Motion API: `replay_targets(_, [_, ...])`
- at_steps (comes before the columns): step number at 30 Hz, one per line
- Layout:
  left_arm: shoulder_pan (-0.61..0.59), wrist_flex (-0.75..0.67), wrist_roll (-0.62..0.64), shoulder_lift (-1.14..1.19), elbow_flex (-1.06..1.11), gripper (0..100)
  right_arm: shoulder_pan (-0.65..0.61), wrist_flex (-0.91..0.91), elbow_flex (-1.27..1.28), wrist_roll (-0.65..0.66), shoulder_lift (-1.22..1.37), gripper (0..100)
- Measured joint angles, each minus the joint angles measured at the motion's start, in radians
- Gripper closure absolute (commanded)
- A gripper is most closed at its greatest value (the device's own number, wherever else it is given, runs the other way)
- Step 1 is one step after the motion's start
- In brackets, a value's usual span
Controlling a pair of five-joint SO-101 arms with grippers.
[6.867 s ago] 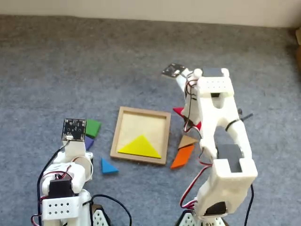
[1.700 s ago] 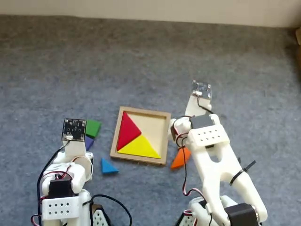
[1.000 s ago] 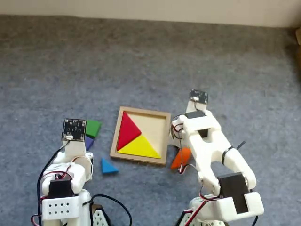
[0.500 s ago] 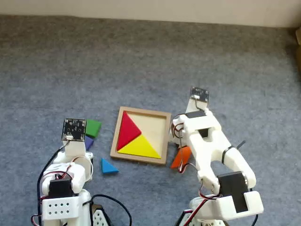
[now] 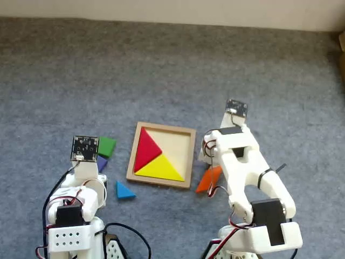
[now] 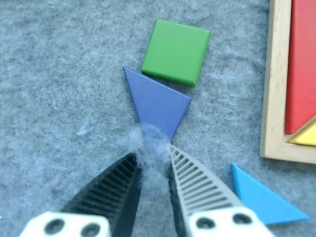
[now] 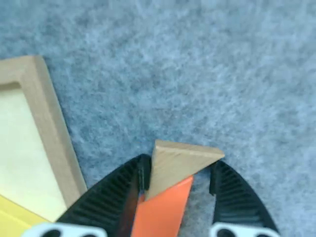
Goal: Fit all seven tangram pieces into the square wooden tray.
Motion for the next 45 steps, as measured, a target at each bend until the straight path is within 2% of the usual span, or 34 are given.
replay_targets(6, [0.000, 0.000, 0.000, 0.000, 0.000, 92, 0.017, 0.000, 0.000, 0.049, 0.000, 83.9])
replay_targets(12, [0.000, 0.000, 0.000, 0.000, 0.000, 92, 0.026, 0.000, 0.000, 0.078, -0.002, 92.3])
replay_targets(18, [0.000, 0.000, 0.000, 0.000, 0.000, 92, 0.035, 0.000, 0.000, 0.157, -0.002, 92.8])
replay_targets(27, [0.000, 0.000, 0.000, 0.000, 0.000, 92, 0.031, -0.009, 0.000, 0.167, -0.040, 92.4])
replay_targets(29, [0.000, 0.000, 0.000, 0.000, 0.000, 92, 0.020, -0.031, 0.000, 0.167, -0.083, 89.6])
replay_targets(34, [0.000, 0.000, 0.000, 0.000, 0.000, 92, 0.023, -0.026, 0.000, 0.167, -0.126, 74.4])
replay_targets(38, [0.000, 0.000, 0.000, 0.000, 0.000, 92, 0.021, -0.017, 0.000, 0.086, -0.126, 73.9])
replay_targets(45, [0.000, 0.000, 0.000, 0.000, 0.000, 92, -0.011, -0.018, 0.000, 0.038, -0.130, 73.9])
